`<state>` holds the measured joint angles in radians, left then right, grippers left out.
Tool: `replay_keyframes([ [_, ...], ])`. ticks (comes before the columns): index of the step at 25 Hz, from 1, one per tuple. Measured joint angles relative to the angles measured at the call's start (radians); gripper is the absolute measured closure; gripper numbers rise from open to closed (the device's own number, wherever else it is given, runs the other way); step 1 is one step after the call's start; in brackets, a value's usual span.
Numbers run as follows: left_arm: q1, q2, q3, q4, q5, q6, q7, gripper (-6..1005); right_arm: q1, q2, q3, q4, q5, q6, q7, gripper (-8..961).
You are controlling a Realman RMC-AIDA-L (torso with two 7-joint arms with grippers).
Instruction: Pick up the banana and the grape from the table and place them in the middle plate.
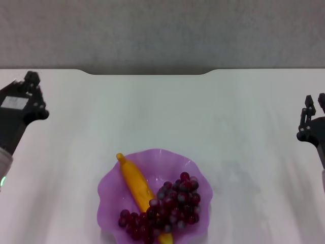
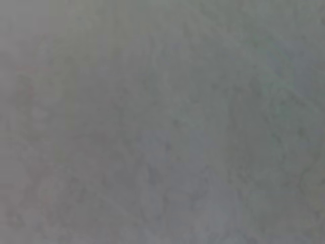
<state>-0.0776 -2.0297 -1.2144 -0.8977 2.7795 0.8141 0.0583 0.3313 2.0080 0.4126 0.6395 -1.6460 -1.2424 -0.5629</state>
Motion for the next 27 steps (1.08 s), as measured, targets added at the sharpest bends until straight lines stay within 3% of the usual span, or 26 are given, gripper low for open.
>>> replay_keyframes([
  [7, -0.006, 0.0, 0.004, 0.088, -0.023, 0.115, -0.004, 961, 0.0, 0.0, 0.0, 0.0, 0.019, 0.0, 0.0, 745],
  [27, -0.043, 0.001, 0.006, 0.142, -0.016, 0.124, 0.005, 960, 0.0, 0.0, -0.002, 0.003, 0.037, 0.0, 0.001, 746],
])
